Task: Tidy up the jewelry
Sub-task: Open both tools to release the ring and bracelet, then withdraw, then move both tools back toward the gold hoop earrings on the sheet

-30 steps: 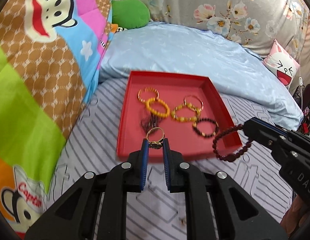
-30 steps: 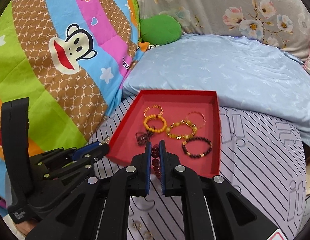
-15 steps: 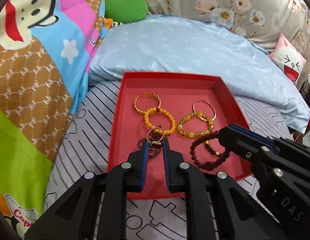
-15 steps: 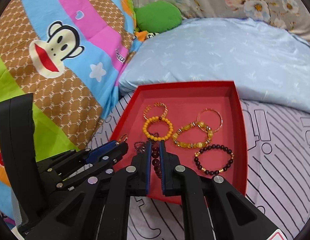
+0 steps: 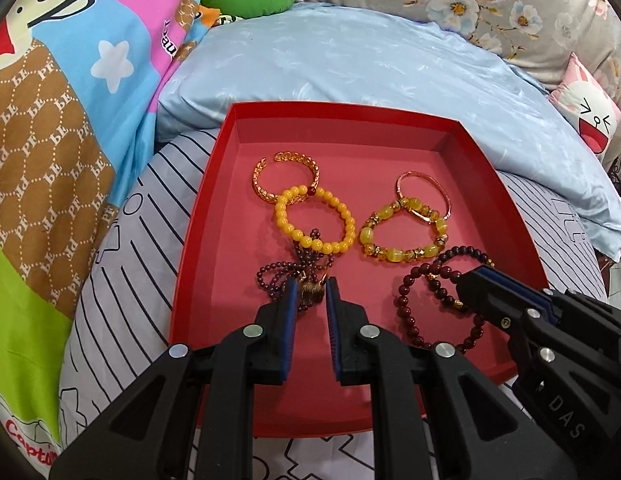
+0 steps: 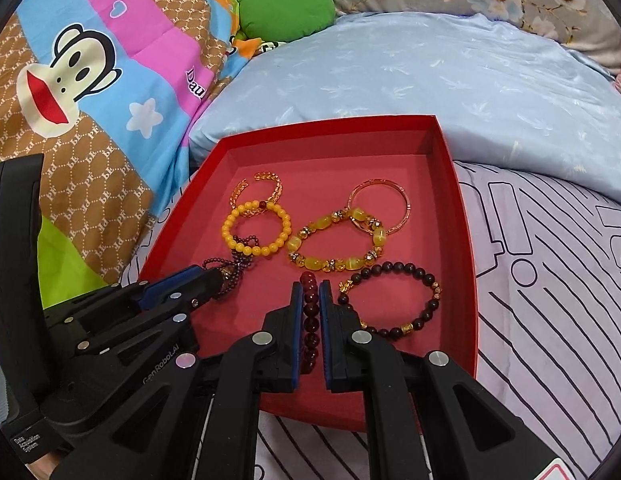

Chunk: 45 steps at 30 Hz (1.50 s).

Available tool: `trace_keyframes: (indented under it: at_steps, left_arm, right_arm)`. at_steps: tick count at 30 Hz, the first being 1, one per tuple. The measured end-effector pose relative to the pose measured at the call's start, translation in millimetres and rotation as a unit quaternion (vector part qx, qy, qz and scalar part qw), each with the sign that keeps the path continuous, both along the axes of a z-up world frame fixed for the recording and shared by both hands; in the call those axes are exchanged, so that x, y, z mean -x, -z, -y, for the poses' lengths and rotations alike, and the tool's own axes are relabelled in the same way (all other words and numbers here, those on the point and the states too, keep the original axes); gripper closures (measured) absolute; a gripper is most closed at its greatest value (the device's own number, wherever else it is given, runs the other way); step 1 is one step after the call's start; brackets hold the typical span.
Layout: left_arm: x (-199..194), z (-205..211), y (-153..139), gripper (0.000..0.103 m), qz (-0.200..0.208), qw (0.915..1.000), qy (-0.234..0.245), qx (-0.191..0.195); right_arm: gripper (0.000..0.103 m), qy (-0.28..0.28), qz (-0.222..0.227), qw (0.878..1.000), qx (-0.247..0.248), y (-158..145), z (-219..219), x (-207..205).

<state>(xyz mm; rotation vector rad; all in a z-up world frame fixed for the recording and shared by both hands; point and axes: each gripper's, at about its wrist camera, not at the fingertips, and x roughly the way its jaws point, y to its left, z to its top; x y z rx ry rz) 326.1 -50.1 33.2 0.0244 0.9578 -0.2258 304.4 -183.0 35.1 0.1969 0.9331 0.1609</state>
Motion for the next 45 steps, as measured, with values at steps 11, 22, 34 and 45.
trace_keyframes:
  at_steps: [11,22,34,45]
  left_arm:
    - [2.0,-0.2,-5.9,0.060,0.013,0.9998,-0.014,-0.004]
    - [16.4,-1.0,-19.0,0.058,0.022,0.9997,-0.014,-0.001]
    - [49.9,-5.9,-39.0,0.058,0.036,0.9992,-0.013,-0.005]
    - [98.3,-25.7,-34.5,0.057,0.027,0.9993,-0.024,-0.004]
  right_arm:
    - [0.069,0.014,0.022,1.000,0.004,-9.0,6.1,10.0]
    - [0.067,0.014,0.033,0.999,0.005,-22.7,7.0,24.1]
    - [0.067,0.004,0.054,0.998,0.020,-43.7,0.0,66.2]
    - [0.067,0.001,0.042,0.999,0.033,-34.3,1.0,127.2]
